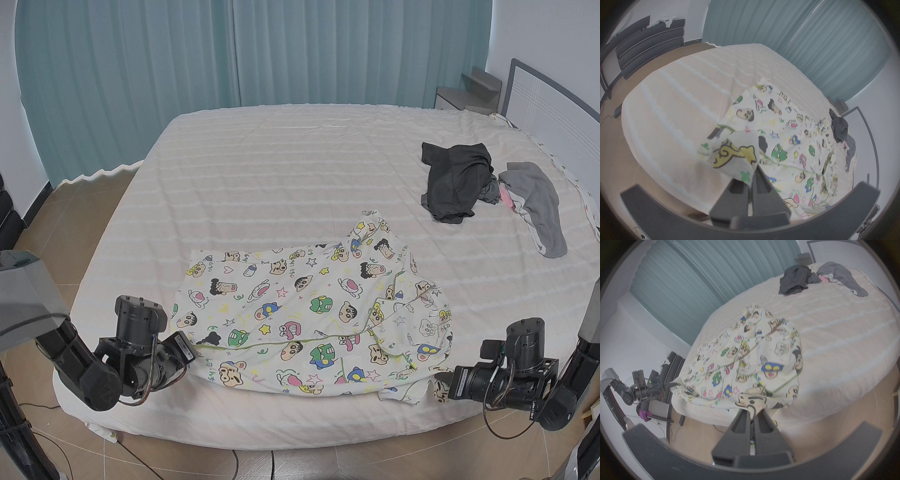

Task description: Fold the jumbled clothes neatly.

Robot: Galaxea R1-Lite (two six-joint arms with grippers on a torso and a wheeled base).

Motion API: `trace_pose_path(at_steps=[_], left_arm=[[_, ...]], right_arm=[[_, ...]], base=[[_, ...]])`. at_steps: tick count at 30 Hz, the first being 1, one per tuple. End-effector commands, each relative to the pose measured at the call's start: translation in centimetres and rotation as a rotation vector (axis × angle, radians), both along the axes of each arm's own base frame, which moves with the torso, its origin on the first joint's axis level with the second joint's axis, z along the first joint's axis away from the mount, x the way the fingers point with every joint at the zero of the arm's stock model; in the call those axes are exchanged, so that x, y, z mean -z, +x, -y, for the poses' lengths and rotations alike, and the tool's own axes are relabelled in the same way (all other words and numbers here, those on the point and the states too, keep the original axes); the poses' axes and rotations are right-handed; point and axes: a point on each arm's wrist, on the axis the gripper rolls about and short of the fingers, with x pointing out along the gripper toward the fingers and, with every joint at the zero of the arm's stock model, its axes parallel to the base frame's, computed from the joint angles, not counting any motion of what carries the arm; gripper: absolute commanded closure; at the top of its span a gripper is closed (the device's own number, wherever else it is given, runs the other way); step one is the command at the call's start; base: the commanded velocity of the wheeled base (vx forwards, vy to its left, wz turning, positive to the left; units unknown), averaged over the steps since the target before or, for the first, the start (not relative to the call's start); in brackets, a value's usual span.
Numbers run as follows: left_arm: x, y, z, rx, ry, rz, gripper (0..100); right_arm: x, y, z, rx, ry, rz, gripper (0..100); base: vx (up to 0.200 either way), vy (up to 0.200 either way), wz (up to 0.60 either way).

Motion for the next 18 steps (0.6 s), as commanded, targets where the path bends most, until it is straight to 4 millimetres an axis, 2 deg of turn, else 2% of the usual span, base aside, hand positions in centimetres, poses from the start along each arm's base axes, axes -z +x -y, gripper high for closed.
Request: trace_pose_path(at_steps=[1, 6, 18], left_arm=[[-0.8, 3.3, -0.5, -0.052, -0.005, 0.030, 100], [-0.4, 6.0, -0.8, -0.084, -0.003, 0.028, 100], [2.4, 10.6, 0.2, -0.089, 0.004, -0.006, 100]], right_arm=[[-0.9, 2.9, 0.1, 0.050, 0.035, 0.076, 100], [-0.8, 5.2, 0.5, 0.096, 0.044, 0.112, 100], [0.5, 8.7, 0.1, 0.118, 0.048, 0.133, 100]], base=[[0.000, 0.000, 0.00], [0.000, 0.000, 0.00], [0.000, 0.000, 0.00]])
